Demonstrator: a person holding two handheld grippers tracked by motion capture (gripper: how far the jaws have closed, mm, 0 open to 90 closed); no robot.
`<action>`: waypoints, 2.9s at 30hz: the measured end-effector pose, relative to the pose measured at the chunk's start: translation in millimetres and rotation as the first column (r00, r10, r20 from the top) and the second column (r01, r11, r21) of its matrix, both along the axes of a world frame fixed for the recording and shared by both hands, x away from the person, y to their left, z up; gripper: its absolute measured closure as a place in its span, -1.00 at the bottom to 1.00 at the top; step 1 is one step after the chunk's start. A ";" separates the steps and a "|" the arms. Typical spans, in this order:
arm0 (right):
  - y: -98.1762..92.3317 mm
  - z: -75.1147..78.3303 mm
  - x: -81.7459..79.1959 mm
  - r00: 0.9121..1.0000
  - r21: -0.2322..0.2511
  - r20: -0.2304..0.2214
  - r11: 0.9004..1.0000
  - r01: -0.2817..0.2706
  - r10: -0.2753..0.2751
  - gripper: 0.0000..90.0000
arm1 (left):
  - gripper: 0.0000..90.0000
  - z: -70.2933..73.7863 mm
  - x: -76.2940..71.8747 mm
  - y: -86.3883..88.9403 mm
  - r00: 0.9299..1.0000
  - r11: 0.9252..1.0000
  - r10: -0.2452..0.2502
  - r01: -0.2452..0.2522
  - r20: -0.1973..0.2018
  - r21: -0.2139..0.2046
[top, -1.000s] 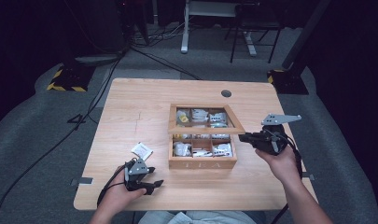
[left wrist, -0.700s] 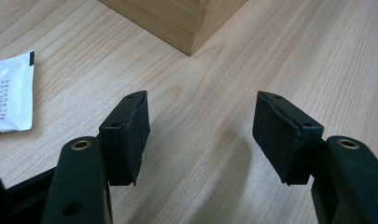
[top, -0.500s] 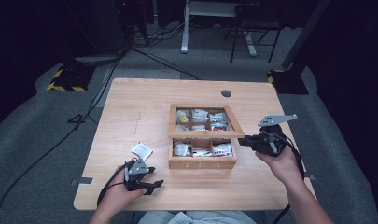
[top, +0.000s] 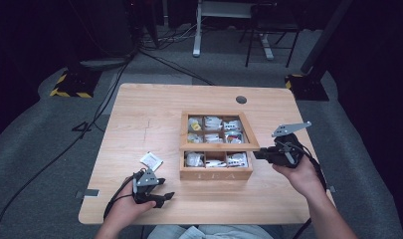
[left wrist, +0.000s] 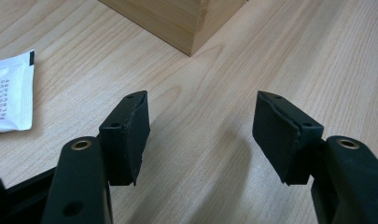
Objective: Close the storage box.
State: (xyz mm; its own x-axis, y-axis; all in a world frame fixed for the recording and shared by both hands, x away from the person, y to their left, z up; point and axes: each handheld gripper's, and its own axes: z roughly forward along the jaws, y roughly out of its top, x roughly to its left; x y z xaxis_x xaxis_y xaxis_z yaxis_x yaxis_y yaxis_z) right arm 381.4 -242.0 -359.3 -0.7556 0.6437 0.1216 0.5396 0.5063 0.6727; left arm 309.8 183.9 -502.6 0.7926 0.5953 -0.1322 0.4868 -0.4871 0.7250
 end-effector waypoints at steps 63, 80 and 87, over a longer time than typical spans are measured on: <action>18.0 -36.6 7.3 0.978 -0.219 -0.197 0.970 -0.108 0.064 0.71 | -0.19 0.0 2.1 -1.0 1.000 1.000 0.002 -0.002 -0.007 -0.005; 17.9 -41.6 9.6 0.969 -0.243 -0.240 0.963 -0.115 0.055 0.60 | -0.19 -0.1 1.8 -1.2 1.000 1.000 0.002 -0.002 -0.007 -0.004; 8.1 -33.0 11.0 0.968 -0.175 -0.242 0.978 -0.113 0.069 0.35 | -0.19 -0.1 1.3 2.5 1.000 1.000 0.012 -0.012 -0.004 -0.002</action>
State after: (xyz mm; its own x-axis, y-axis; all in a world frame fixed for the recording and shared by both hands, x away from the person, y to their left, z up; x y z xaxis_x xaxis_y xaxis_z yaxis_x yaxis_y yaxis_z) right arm 392.4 -233.9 -392.3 -0.7767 0.6016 0.1866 0.6162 0.6645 0.4227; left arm 311.0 186.4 -502.7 0.7848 0.6046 -0.1364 0.4957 -0.4801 0.7238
